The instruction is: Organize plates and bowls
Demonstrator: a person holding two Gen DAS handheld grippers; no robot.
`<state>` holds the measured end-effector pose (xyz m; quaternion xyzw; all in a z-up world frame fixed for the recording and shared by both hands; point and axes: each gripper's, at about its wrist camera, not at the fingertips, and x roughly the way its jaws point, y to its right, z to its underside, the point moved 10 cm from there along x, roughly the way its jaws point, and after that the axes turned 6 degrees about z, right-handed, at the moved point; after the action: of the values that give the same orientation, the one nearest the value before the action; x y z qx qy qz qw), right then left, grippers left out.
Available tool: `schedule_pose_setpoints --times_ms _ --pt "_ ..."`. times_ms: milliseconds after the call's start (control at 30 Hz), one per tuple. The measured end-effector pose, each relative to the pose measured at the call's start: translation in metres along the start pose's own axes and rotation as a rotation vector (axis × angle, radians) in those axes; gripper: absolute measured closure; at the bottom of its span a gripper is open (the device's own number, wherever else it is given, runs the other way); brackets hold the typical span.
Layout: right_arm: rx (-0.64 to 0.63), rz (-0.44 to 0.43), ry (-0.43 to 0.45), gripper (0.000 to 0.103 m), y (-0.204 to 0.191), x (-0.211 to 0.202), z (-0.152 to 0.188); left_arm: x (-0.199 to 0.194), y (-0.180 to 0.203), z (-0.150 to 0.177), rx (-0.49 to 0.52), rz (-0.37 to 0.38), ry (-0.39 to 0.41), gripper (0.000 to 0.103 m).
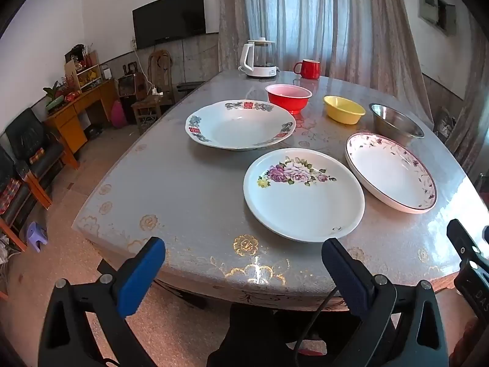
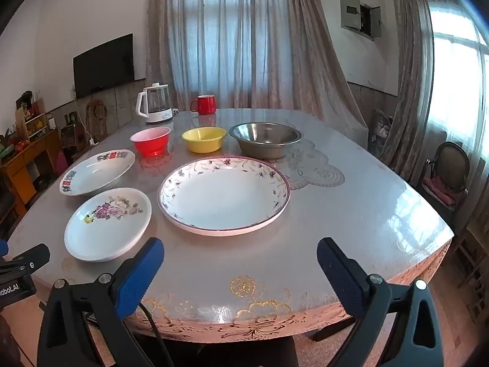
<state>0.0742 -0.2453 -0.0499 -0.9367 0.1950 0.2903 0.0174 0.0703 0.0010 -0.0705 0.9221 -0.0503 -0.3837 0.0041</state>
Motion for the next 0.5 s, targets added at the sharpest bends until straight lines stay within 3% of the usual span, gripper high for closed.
schedule_pose_setpoints --times_ms 500 --pt "-0.012 0.002 -0.008 0.001 0.0012 0.0048 0.0033 0.0015 0.001 -0.0007 -0.002 0.015 0.0 0.0"
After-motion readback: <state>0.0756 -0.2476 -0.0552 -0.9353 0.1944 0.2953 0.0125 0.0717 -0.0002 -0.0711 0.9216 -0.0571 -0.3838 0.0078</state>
